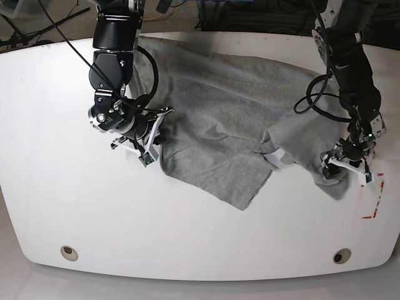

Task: Fold the T-shirt properly
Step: 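Grasp the shirt's hem edges with both grippers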

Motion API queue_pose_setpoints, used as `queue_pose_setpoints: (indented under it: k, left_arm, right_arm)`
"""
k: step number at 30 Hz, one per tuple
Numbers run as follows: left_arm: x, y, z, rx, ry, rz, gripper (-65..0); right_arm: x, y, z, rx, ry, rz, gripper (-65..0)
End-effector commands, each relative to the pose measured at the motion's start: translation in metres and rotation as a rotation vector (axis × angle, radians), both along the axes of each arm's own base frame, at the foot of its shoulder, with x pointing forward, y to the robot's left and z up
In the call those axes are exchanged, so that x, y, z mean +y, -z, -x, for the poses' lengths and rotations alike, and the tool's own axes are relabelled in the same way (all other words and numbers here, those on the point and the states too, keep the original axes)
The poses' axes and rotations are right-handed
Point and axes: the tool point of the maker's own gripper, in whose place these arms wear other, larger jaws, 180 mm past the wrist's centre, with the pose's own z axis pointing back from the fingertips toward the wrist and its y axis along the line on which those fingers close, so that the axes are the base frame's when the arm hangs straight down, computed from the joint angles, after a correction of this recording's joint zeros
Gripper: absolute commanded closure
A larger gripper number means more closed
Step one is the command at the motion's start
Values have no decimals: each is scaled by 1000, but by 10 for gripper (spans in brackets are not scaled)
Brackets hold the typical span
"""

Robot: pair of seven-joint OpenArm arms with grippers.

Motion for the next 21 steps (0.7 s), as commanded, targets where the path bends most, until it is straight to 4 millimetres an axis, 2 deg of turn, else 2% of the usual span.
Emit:
queue_pose_setpoints:
  k: [1,4,6,7,9,12,14,18,21]
  left_arm:
    - [-7,-14,-18,-63,16,14,-532]
    - [-10,-5,-16,-52,15,25,-526]
    - [-10,-4,-15,-47,19,22,-485]
    - [-10,-4,-14,-47,19,22,-447]
    - [-9,-6,-13,-43,22,16,-322]
    - [-7,3,6,17,37,-3,-169]
    - [-7,2,16,43,53,-28,-104]
    - [-5,1,50,101,88,-96,-89]
    - [0,-8,77,107,91,-157,-89]
  right_arm:
    - [2,-14,-10,-51,1,-19,0]
    - [1,-12,-7,-45,1,-18,0]
    - [1,-11,-7,-45,1,-17,0]
    - [1,-11,-7,-45,1,-17,0]
    - [1,-11,-6,-43,2,-18,0]
    - [0,-11,-6,-44,4,-18,0]
    - [0,-11,-6,-44,4,-18,0]
    - [0,-11,-6,-44,4,-18,0]
    - [0,-11,-6,-44,4,-18,0]
